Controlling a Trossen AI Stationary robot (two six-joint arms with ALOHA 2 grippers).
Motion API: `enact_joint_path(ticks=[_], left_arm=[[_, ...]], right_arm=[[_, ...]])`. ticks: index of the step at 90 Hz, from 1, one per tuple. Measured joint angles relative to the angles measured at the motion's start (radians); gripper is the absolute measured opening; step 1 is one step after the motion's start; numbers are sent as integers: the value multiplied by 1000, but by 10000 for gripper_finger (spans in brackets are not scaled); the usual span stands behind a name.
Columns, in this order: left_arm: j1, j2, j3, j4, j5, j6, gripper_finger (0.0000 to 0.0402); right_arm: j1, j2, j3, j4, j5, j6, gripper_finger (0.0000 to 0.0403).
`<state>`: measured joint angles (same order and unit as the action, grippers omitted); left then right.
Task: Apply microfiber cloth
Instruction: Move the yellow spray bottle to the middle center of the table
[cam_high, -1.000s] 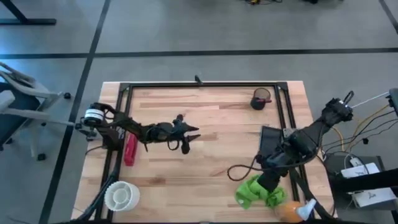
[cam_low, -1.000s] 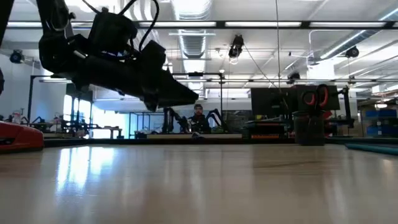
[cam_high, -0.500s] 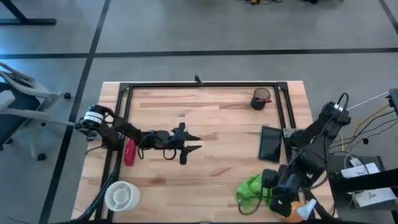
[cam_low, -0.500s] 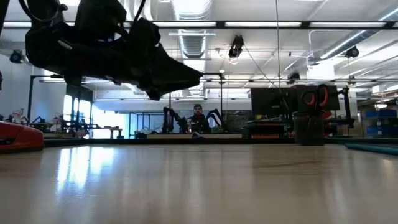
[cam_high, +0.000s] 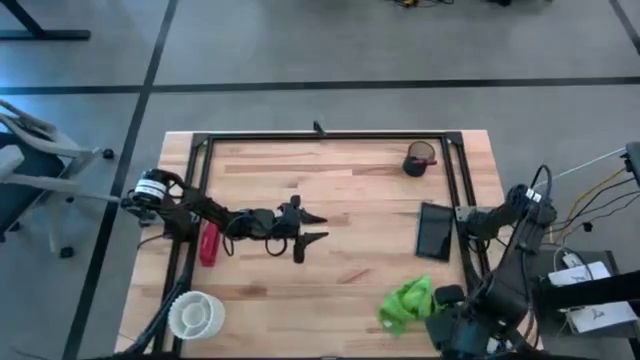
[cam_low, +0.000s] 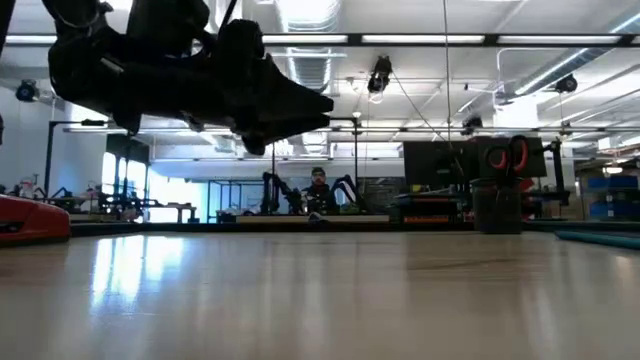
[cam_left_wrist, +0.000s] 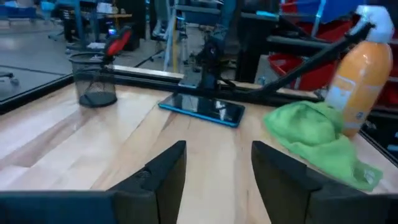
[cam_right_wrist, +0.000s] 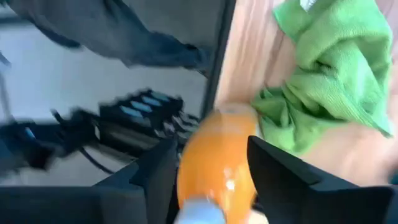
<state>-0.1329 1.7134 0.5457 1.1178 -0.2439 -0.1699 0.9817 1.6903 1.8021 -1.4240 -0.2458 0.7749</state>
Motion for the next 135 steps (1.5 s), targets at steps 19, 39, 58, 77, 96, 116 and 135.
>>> enact_joint_path(ticks=[19, 39, 58, 77, 96, 116, 135], left_arm=[[-2, 0, 0, 0, -48, -49, 159], [-2, 0, 0, 0, -64, -90, 164], [-2, 0, 0, 0, -99, -133, 162], [-3, 0, 0, -1, -126, -173, 157], [-6, 0, 0, -2, -153, -209, 163], [-8, 0, 0, -3, -168, -225, 161], [-10, -1, 0, -3, -169, -238, 155]], right_arm=[[60, 1, 108, -67, 12, -24, 105], [114, -1, 218, -59, 73, -55, 62], [140, -2, 239, -60, 114, -79, 57], [145, -2, 221, -88, 95, -63, 76], [161, -2, 214, -150, 55, -77, 133], [207, -3, 200, -142, 67, -121, 205], [218, -4, 136, -137, 89, -142, 218]])
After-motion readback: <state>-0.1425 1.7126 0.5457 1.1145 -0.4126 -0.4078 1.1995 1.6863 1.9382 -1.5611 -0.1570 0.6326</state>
